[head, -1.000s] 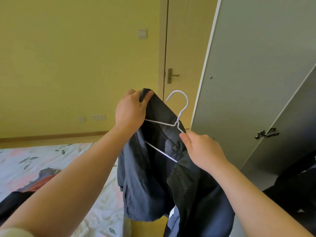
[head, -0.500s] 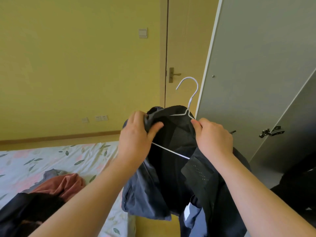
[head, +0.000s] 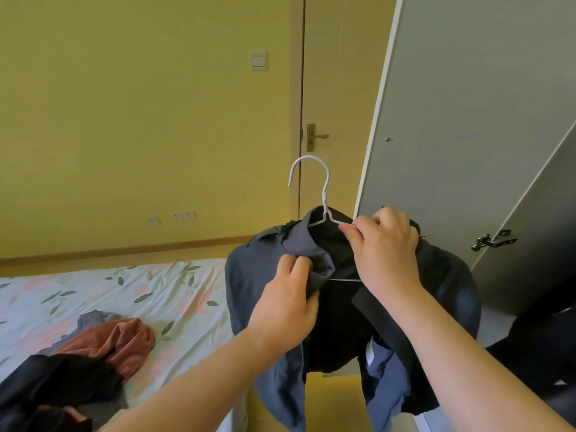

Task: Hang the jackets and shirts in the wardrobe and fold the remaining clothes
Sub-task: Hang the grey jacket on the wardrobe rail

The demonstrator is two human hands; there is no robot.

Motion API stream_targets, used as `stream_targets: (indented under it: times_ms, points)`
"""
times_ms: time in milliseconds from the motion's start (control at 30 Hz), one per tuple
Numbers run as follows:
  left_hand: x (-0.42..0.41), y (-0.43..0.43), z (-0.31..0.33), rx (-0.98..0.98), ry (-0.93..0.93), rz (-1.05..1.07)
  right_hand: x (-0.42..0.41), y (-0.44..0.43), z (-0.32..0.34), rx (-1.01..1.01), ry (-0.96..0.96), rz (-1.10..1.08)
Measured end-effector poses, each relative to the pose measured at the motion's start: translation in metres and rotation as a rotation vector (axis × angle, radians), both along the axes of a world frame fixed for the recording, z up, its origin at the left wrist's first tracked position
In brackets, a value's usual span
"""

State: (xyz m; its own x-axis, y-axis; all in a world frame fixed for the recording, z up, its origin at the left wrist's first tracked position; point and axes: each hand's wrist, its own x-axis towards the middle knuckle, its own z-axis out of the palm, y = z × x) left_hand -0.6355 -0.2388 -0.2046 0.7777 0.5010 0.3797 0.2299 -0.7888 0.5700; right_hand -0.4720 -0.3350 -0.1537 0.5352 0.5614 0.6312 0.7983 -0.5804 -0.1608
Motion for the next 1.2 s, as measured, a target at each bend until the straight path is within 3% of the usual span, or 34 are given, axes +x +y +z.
stream_targets:
  times_ms: [300, 433, 600, 733, 833, 933, 1033, 1200]
  points:
    - [0.017, -0.031, 0.002, -0.167, -0.175, -0.012, -0.009, -0.005, -0.007, 0.023, 0.043, 0.021]
    - [0.026, -0.037, -0.003, -0.175, -0.113, -0.099, -0.006, -0.012, -0.010, -0.021, 0.074, 0.016]
    - [0.012, 0.003, 0.012, -0.019, 0.073, -0.279, 0.000, -0.028, -0.013, 0.093, 0.186, -0.002]
    - [-0.007, 0.035, 0.017, -0.023, -0.161, -0.095, 0.003, -0.037, -0.013, 0.166, 0.170, -0.016]
    - [-0.002, 0.048, 0.020, 0.192, -0.302, 0.067, 0.002, -0.038, -0.011, 0.187, 0.144, -0.015]
    - [0.016, 0.051, 0.027, 0.351, -0.206, 0.096, 0.000, -0.039, -0.008, 0.193, 0.112, -0.022]
    - [0.035, 0.051, 0.035, 0.245, -0.074, 0.019, 0.004, -0.044, -0.007, 0.193, 0.118, -0.062]
    - [0.068, 0.050, 0.038, 0.196, -0.041, -0.215, 0.018, -0.069, -0.011, 0.176, 0.142, -0.158]
